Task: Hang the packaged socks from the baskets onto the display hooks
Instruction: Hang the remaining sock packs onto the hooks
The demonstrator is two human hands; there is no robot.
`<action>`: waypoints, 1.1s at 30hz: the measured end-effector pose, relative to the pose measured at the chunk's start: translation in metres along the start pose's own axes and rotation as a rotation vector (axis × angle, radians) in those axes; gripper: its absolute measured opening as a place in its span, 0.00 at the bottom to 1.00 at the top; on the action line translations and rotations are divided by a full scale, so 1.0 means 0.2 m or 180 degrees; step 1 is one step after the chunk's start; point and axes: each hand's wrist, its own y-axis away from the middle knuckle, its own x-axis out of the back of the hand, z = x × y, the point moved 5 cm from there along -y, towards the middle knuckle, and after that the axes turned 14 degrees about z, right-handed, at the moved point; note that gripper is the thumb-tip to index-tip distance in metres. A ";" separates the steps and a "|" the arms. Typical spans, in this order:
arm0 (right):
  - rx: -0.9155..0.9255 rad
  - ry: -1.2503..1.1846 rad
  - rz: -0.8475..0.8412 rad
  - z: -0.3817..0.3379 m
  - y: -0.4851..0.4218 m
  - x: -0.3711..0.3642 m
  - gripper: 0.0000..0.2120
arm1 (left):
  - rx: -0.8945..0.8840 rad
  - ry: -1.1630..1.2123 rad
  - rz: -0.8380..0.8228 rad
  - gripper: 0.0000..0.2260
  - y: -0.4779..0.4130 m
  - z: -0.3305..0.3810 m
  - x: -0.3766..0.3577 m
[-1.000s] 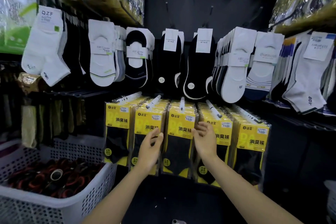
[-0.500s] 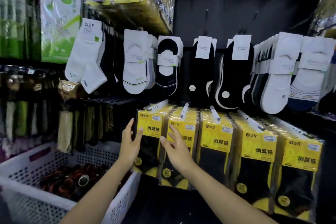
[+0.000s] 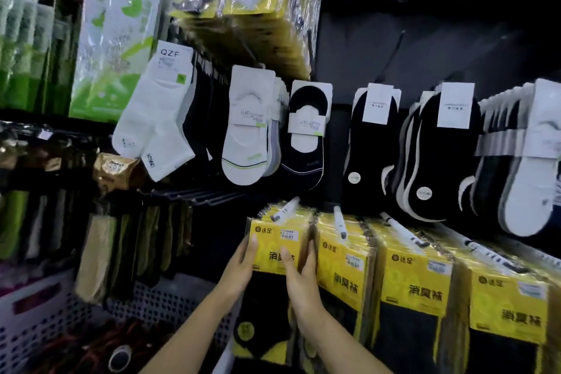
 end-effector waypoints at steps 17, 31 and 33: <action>-0.0070 0.0022 -0.0191 0.10 0.05 0.02 0.34 | -0.0080 0.0262 0.0030 0.27 0.03 -0.07 0.00; 0.0047 0.0522 -0.0245 -0.06 0.22 0.02 0.33 | -0.0082 -0.0109 0.0387 0.32 0.23 0.06 0.19; 0.0252 0.0498 -0.0374 -0.16 0.27 0.05 0.32 | -0.0348 -0.0153 0.0503 0.33 0.29 0.15 0.21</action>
